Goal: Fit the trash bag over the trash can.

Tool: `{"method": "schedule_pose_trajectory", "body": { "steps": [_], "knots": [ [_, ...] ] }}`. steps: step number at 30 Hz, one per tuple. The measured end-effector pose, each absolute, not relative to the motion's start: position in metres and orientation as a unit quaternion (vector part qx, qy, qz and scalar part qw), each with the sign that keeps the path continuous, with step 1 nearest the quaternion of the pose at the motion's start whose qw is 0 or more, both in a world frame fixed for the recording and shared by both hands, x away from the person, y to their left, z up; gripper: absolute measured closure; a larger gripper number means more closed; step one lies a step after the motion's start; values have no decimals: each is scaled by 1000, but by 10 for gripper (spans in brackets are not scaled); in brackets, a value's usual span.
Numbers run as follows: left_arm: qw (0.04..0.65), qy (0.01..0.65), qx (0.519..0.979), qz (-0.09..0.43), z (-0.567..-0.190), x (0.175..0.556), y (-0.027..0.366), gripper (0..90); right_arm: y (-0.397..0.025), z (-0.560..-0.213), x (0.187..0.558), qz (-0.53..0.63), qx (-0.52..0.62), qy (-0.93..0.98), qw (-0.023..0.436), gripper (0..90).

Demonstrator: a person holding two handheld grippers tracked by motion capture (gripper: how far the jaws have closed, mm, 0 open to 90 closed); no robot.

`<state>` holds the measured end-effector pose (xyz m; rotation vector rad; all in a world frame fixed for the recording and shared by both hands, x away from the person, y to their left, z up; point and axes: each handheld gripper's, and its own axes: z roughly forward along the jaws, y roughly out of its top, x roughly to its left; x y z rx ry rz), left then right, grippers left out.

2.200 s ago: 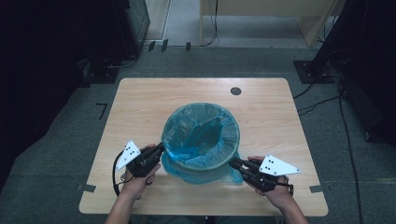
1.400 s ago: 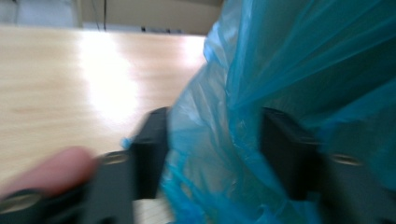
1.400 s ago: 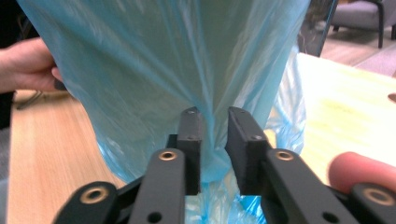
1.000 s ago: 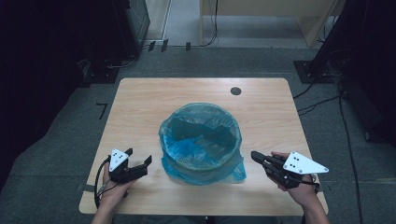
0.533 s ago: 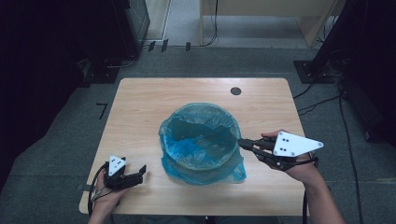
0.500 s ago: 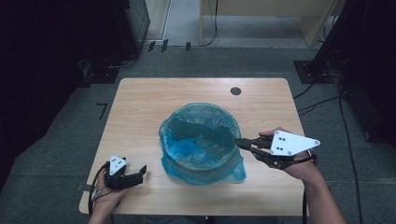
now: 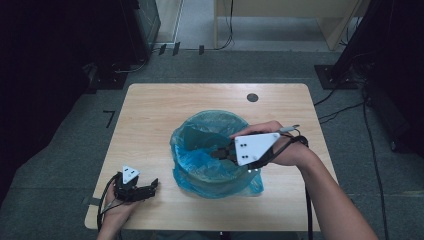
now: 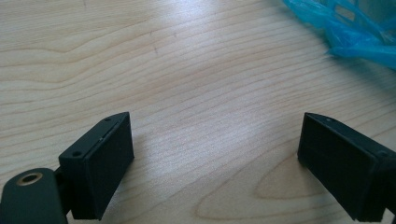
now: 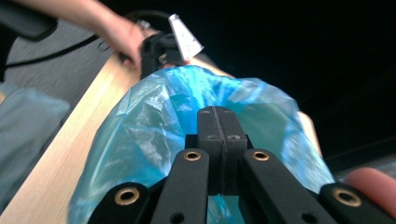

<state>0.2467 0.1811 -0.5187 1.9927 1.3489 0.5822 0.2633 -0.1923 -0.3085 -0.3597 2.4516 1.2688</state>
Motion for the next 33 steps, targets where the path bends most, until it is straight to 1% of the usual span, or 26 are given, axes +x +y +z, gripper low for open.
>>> {"method": "schedule_pose_trajectory", "body": {
  "steps": [3,10,15,18,24,26,33],
  "knots": [
    [327,515,761,222,-519,247,181,100,-171,-310,273,418,-155,881,158,900],
    [327,515,760,222,-519,247,181,102,-144,-318,287,376,-194,894,147,900],
    [327,515,760,222,-519,247,182,103,-127,-330,297,342,-233,900,140,900],
    [328,515,760,222,-519,247,182,104,-118,-343,303,319,-233,911,119,900],
    [330,517,759,220,-519,247,182,106,-113,-359,313,289,-222,927,95,900],
    [330,517,759,220,-519,247,182,106,-111,-369,320,268,-217,935,83,900],
    [330,519,756,222,-518,247,182,121,-103,-383,324,238,-224,943,66,900]
  ]
}}
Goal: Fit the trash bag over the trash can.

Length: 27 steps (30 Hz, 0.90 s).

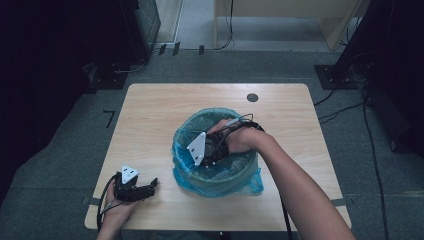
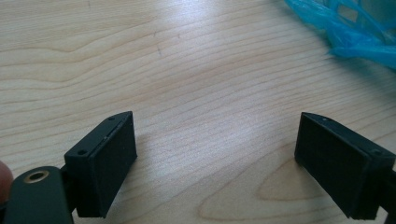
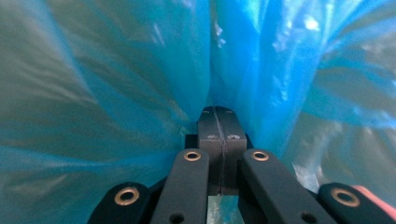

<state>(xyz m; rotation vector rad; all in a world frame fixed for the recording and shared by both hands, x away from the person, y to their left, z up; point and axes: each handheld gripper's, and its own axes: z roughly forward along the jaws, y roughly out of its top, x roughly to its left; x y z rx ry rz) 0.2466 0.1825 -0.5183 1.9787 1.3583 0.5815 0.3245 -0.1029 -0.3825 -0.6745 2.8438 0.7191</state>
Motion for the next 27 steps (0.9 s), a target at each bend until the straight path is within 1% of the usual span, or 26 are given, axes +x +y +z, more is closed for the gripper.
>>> {"method": "schedule_pose_trajectory", "body": {
  "steps": [10,15,19,27],
  "knots": [
    [329,519,757,223,-518,247,182,122,-84,-406,325,202,-234,950,35,900],
    [330,520,756,222,-518,247,183,122,-85,-409,327,203,-227,952,34,900],
    [331,520,756,222,-518,247,183,122,-88,-406,326,208,-229,950,38,900],
    [329,519,757,224,-518,247,182,123,-99,-378,319,236,-233,941,58,900]
  ]
}}
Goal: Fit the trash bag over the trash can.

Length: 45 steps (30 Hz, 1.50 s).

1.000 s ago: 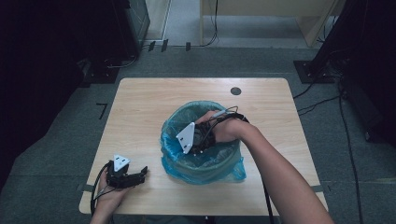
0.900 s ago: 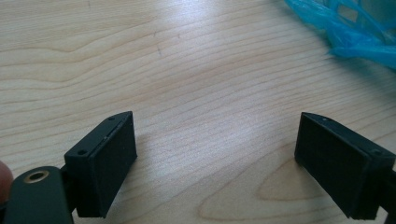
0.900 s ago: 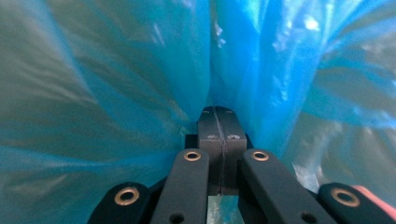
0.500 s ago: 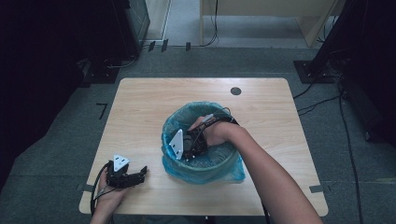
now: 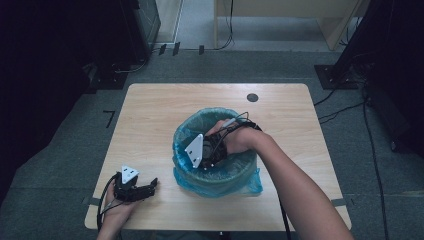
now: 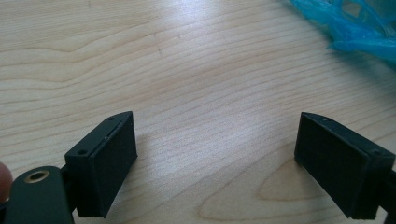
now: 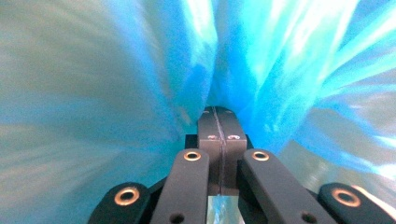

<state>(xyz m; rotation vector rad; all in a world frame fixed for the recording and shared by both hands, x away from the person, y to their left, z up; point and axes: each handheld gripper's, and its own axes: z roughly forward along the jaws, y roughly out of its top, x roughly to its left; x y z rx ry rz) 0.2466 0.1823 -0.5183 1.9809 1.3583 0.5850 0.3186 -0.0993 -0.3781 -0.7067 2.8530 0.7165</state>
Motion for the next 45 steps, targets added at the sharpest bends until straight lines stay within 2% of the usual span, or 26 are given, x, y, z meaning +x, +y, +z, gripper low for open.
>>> {"method": "schedule_pose_trajectory", "body": {
  "steps": [7,13,19,28,39,45],
  "knots": [
    [328,519,757,224,-518,247,182,123,-115,-347,299,248,-260,930,82,900],
    [328,519,757,224,-518,247,182,123,-138,-327,283,234,-270,930,83,900],
    [327,520,756,225,-518,247,182,123,-155,-323,280,225,-255,936,94,900],
    [327,520,756,225,-518,247,182,123,-171,-325,276,208,-245,943,88,900],
    [327,520,756,225,-518,247,182,123,-172,-335,280,182,-233,952,76,900],
    [328,521,755,225,-518,247,182,123,-159,-327,275,217,-237,945,59,900]
  ]
}}
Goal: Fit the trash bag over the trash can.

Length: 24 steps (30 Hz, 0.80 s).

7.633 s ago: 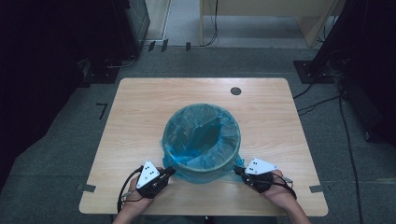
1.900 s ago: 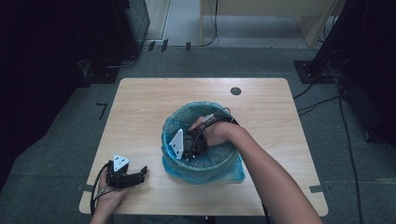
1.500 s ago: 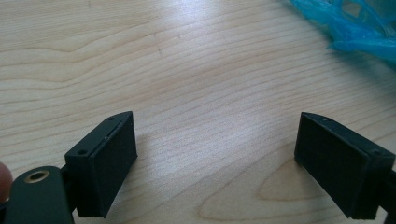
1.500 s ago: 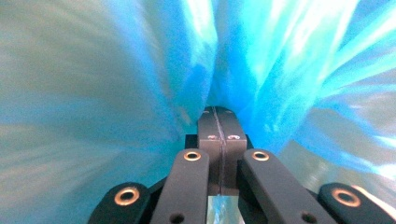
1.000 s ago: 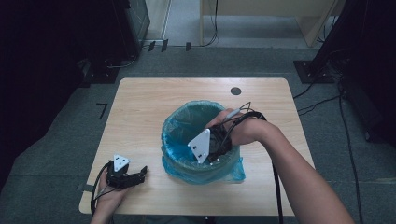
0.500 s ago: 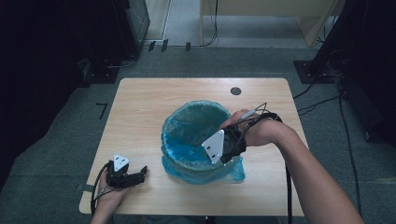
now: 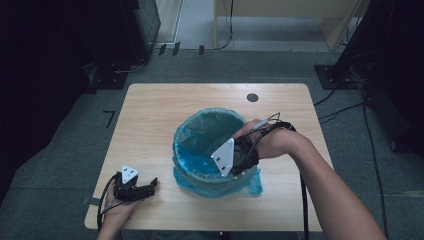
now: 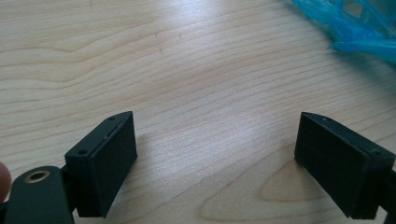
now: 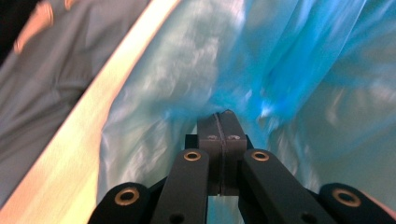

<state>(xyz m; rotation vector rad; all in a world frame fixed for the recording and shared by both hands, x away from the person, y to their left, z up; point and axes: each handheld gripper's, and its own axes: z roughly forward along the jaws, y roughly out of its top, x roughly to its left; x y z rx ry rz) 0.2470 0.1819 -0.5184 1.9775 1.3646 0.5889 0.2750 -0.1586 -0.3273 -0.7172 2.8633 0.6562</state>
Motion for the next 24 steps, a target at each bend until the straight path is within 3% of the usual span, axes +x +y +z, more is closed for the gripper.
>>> {"method": "schedule_pose_trajectory", "body": {
  "steps": [10,24],
  "knots": [
    [329,522,755,223,-518,247,183,123,-136,-324,269,230,-241,941,59,900],
    [328,521,755,225,-518,247,182,123,-177,-289,261,267,-186,942,86,900]
  ]
}}
